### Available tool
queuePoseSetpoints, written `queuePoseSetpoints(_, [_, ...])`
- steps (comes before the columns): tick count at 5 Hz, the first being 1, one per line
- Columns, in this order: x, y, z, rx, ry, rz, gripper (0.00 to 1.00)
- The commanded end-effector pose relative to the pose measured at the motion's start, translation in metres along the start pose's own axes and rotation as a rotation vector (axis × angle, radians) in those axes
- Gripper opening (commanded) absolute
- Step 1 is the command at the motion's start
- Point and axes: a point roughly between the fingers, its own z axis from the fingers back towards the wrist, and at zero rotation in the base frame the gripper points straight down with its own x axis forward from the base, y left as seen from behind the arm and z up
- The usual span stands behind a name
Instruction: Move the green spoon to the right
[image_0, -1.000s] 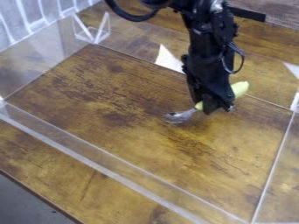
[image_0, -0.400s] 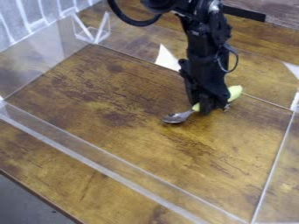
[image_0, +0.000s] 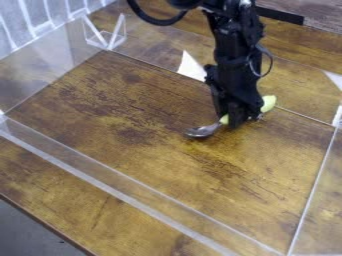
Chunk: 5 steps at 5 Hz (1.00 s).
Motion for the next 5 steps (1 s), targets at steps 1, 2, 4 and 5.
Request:
queuePoseSetpoints(1, [0.011,0.013,0.022,0.012,-0.046,0.025,0.0])
queuePoseSetpoints(2, [0.014,0.009,0.034,0.007,-0.055,0.05,0.0])
queuePoseSetpoints(4, [0.019,0.001,0.059,0.0,-0.079,0.099,0.0])
queuePoseSetpoints(5, [0.022,-0.003,0.07,-0.005,-0.092,0.12,0.0])
